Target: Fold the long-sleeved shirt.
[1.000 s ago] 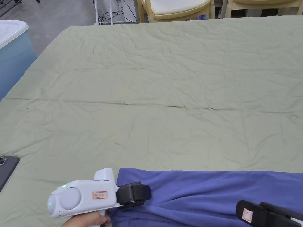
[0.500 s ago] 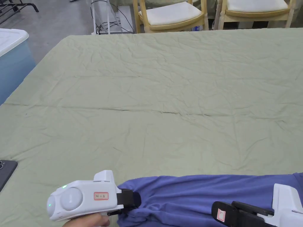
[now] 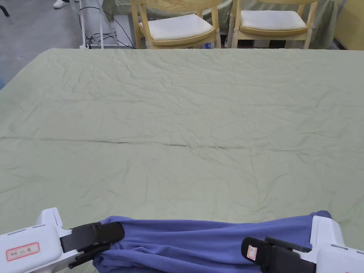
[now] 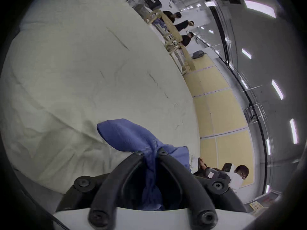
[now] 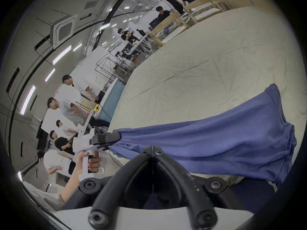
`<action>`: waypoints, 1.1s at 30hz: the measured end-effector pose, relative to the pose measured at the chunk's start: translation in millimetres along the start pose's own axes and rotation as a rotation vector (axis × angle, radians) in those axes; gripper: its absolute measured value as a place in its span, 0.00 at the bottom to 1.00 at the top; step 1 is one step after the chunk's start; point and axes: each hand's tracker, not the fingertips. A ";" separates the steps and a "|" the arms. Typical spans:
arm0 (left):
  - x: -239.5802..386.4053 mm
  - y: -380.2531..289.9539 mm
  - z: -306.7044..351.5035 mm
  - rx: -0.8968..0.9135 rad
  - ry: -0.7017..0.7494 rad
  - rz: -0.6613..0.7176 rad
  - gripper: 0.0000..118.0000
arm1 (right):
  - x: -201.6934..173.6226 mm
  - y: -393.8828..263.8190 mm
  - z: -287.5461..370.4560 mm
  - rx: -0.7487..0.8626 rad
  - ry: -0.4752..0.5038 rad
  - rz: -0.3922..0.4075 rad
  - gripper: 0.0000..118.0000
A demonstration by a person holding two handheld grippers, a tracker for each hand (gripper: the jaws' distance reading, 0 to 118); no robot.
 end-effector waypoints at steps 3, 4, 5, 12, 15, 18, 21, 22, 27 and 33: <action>-4.1 14.7 6.6 0.013 -0.028 0.013 0.07 | -4.8 6.6 -8.2 0.002 -0.031 -0.003 0.02; -2.3 19.3 8.8 0.020 -0.029 0.008 0.07 | -6.8 8.7 -10.4 0.004 -0.044 -0.001 0.02; -4.0 25.6 13.9 0.034 -0.029 0.007 0.07 | -7.9 10.7 -12.5 0.005 -0.053 0.000 0.02; -28.6 71.1 60.9 0.092 0.021 -0.019 0.07 | -12.0 22.9 -21.9 0.017 -0.117 -0.009 0.02; -42.9 89.2 84.2 0.135 0.063 -0.008 0.07 | -11.9 24.9 -24.2 0.013 -0.135 -0.005 0.02; -45.8 97.2 102.4 0.161 0.089 -0.007 0.07 | -11.7 25.8 -28.5 -0.006 -0.146 0.002 0.02; -61.9 109.5 116.0 0.182 0.161 -0.005 0.07 | -15.4 23.1 -36.3 -0.044 -0.185 0.003 0.02; -64.5 110.2 119.7 0.179 0.178 -0.005 0.07 | -15.7 21.4 -38.7 -0.047 -0.193 -0.005 0.02; -67.2 106.7 140.5 0.158 0.261 -0.033 0.07 | -14.1 16.9 -46.9 -0.066 -0.181 -0.055 0.02; -61.7 102.2 170.5 0.172 0.335 -0.055 0.07 | -16.3 21.5 -54.1 -0.075 -0.193 -0.046 0.02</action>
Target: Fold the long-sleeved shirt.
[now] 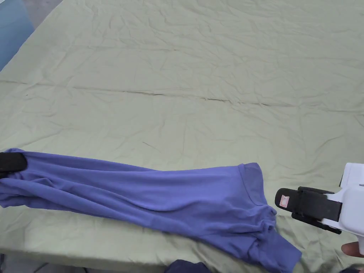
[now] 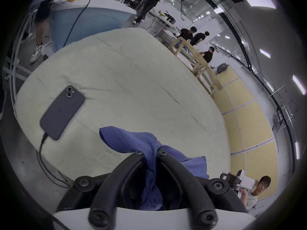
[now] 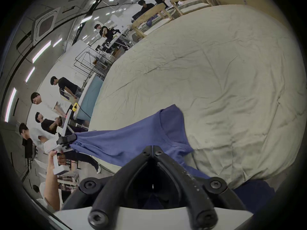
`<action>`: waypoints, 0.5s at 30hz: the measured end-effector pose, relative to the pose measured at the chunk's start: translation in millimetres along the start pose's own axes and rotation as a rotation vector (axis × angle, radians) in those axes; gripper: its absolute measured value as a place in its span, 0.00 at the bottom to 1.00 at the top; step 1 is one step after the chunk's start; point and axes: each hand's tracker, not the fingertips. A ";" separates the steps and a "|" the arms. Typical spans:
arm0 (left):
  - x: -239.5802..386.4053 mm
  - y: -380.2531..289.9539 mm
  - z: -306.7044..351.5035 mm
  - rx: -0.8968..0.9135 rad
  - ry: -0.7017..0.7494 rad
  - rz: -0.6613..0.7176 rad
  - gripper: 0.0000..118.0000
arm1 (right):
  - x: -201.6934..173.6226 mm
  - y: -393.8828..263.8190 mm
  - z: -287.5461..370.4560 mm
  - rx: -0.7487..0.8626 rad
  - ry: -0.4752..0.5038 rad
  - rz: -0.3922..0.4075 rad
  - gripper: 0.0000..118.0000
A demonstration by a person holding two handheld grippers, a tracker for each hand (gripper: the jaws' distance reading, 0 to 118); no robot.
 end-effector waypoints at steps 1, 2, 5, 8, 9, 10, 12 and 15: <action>3.8 -1.4 1.6 0.001 0.017 -0.004 0.07 | -0.3 0.8 0.3 0.000 0.000 -0.005 0.02; 9.9 -3.8 2.5 0.000 0.031 -0.017 0.07 | -0.7 1.4 1.0 0.000 0.000 -0.008 0.02; 45.6 -16.9 1.3 -0.001 0.069 -0.081 0.07 | -0.2 0.2 7.7 0.010 0.000 -0.009 0.02; 100.7 -43.8 -8.6 -0.018 0.047 -0.154 0.07 | 2.0 -4.2 18.5 0.015 0.006 -0.019 0.02; 121.5 -54.9 -15.3 -0.021 0.032 -0.191 0.07 | 3.3 -5.6 22.1 0.016 0.009 -0.024 0.02; 141.9 -67.0 -24.3 -0.042 -0.005 -0.209 0.07 | 4.8 -6.8 26.0 0.017 0.011 -0.030 0.02; 175.8 -83.7 -47.4 -0.079 -0.080 -0.228 0.07 | 8.8 -9.4 33.7 0.024 0.015 -0.036 0.02; 224.8 -113.2 -92.1 -0.128 -0.071 -0.335 0.07 | 13.2 -12.0 46.1 0.033 0.008 -0.042 0.02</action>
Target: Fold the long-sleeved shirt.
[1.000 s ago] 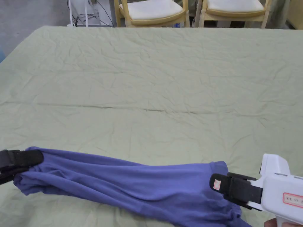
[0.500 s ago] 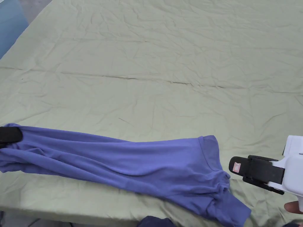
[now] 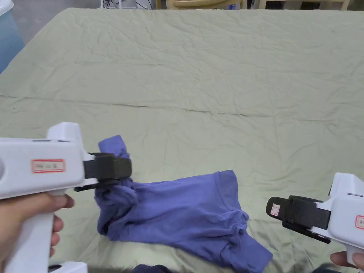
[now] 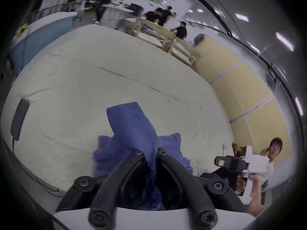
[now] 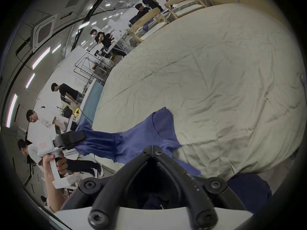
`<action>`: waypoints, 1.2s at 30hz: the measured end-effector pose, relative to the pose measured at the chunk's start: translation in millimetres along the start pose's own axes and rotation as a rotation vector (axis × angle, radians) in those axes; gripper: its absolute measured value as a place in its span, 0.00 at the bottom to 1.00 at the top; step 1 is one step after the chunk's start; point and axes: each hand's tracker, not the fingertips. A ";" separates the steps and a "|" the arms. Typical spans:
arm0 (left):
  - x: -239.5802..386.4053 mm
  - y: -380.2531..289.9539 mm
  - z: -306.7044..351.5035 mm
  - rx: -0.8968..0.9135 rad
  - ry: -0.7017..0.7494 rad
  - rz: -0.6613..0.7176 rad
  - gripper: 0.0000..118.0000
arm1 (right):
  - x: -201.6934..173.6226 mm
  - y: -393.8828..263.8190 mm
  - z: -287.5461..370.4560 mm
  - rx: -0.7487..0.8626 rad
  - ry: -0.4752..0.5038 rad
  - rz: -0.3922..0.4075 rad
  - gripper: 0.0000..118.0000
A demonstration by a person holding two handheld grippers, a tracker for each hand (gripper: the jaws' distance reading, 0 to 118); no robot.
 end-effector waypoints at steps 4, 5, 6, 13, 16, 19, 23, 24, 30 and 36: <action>57.9 -21.2 -69.2 -0.126 0.030 -0.086 0.07 | 6.2 -1.6 18.0 0.010 -0.013 -0.005 0.02; 67.7 -29.4 -87.0 -0.166 0.029 -0.101 0.07 | 15.9 0.8 19.5 0.013 -0.019 -0.007 0.02; 74.9 -36.2 -102.2 -0.198 0.030 -0.087 0.07 | 18.4 0.8 22.7 0.017 -0.024 -0.010 0.02; 91.3 -52.8 -160.4 -0.180 -0.047 0.052 0.70 | 31.8 -1.3 27.9 0.020 -0.026 -0.040 0.02; 97.2 -46.9 -127.4 -0.082 -0.265 0.114 1.00 | 32.9 -1.0 28.5 0.017 -0.013 -0.052 0.02; 83.8 -34.1 -83.1 0.028 -0.343 0.159 1.00 | 31.3 0.3 29.5 0.018 0.005 -0.060 0.02; 44.2 -25.3 -39.5 0.146 -0.160 0.254 0.86 | 29.4 4.5 29.6 0.033 0.019 -0.071 0.02; 34.4 -26.2 -33.0 0.157 -0.061 0.263 0.58 | 29.1 5.5 29.3 0.037 0.022 -0.074 0.02; 29.7 -51.7 -73.5 0.013 0.166 0.023 0.02 | 32.8 6.3 25.3 0.037 0.040 -0.097 0.02; 115.8 -107.6 -165.6 -0.218 0.188 -0.202 0.00 | 37.4 6.7 34.4 0.046 0.025 -0.111 0.02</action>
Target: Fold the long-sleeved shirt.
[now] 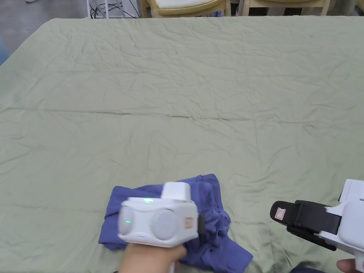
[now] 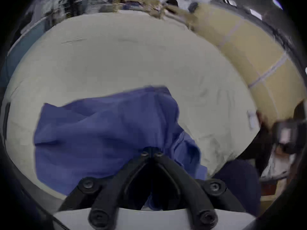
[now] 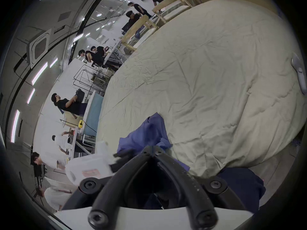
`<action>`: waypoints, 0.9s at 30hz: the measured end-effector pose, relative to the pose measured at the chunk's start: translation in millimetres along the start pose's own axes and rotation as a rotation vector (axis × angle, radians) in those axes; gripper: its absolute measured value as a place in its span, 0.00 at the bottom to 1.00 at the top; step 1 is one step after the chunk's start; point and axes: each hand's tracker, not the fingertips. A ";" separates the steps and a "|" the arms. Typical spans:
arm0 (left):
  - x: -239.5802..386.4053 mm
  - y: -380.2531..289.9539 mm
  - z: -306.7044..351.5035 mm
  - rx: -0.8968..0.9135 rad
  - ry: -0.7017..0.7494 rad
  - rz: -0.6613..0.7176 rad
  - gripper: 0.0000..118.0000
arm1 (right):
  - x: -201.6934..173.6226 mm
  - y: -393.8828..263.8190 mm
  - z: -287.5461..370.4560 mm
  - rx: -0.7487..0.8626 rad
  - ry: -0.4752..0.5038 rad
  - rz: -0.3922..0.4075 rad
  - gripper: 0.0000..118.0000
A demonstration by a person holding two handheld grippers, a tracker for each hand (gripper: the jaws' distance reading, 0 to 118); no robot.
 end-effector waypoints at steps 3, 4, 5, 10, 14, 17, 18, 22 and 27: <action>36.5 -8.2 -3.3 0.049 0.025 -0.092 0.00 | 3.0 0.9 7.1 0.009 -0.030 -0.005 0.02; 50.5 -5.0 -1.3 0.051 -0.029 -0.112 0.00 | 4.2 1.6 8.6 0.011 -0.042 -0.009 0.02; 55.6 -3.5 1.4 0.036 -0.104 -0.096 0.00 | 5.2 1.4 10.0 0.013 -0.056 -0.012 0.02; 54.6 3.1 41.4 0.045 -0.395 0.019 0.00 | 12.4 10.1 11.2 0.042 -0.130 -0.047 0.02; -9.5 16.5 96.0 0.154 -0.428 0.155 0.00 | 8.5 13.2 5.3 0.059 -0.143 -0.056 0.02; -83.6 20.6 137.2 0.245 -0.336 0.291 0.00 | -0.2 15.4 -15.7 0.022 -0.128 -0.033 0.02; -102.7 18.6 148.1 0.266 -0.285 0.310 0.00 | -6.9 15.3 -23.6 0.005 -0.122 -0.011 0.02; -166.0 1.7 178.4 0.287 -0.070 0.326 0.00 | -47.8 11.0 -58.0 -0.079 -0.110 0.099 0.02; -195.0 -29.2 185.8 0.281 -0.069 0.444 0.00 | -96.2 3.2 -104.9 -0.148 -0.180 0.223 0.02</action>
